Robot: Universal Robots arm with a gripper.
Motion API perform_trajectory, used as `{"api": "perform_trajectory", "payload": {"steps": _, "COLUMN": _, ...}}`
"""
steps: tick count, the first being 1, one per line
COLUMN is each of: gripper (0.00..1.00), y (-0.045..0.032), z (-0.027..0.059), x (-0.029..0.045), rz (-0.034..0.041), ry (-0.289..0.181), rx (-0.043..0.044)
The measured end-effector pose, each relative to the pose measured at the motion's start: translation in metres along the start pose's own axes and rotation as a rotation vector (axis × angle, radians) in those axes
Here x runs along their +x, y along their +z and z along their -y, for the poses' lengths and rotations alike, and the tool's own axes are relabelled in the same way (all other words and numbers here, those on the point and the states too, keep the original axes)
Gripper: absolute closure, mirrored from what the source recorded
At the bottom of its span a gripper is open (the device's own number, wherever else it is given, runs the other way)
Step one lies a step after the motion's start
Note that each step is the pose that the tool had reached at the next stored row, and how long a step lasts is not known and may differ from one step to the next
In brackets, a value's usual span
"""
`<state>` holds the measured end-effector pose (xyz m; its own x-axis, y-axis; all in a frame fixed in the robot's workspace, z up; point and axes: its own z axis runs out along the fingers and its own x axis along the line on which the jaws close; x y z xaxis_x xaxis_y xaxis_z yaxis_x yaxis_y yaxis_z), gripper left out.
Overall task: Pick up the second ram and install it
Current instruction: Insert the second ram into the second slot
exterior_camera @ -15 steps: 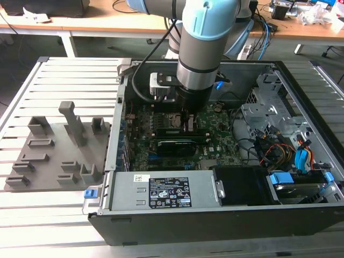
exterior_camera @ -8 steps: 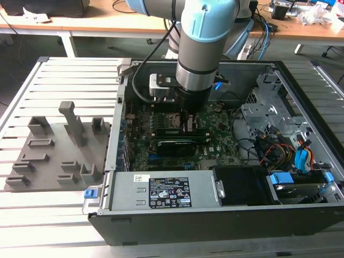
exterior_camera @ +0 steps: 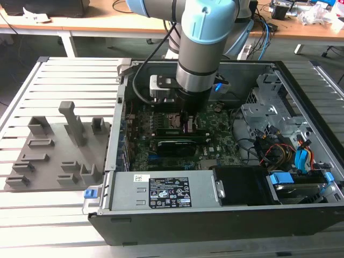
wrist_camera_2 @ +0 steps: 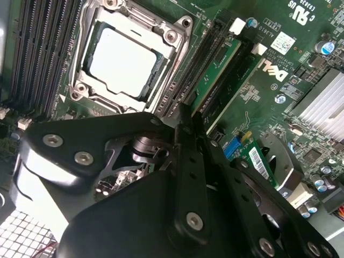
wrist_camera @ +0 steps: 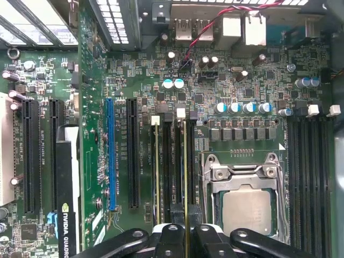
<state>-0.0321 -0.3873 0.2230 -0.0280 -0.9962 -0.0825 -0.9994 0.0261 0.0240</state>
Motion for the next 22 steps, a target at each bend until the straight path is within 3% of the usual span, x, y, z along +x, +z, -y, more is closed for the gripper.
{"api": "perform_trajectory", "payload": {"steps": 19, "gripper": 0.86, "y": 0.004, "z": 0.0007, "x": 0.0006, "rz": -0.0007, "ry": -0.02, "rx": -0.0018}}
{"api": "perform_trajectory", "payload": {"steps": 21, "gripper": 0.85, "y": 0.0043, "z": 0.0008, "x": 0.0005, "rz": -0.0001, "ry": -0.021, "rx": -0.0015}}
{"api": "perform_trajectory", "payload": {"steps": 22, "gripper": 0.78, "y": 0.0042, "z": 0.0008, "x": 0.0006, "rz": -0.0004, "ry": -0.02, "rx": -0.0017}}
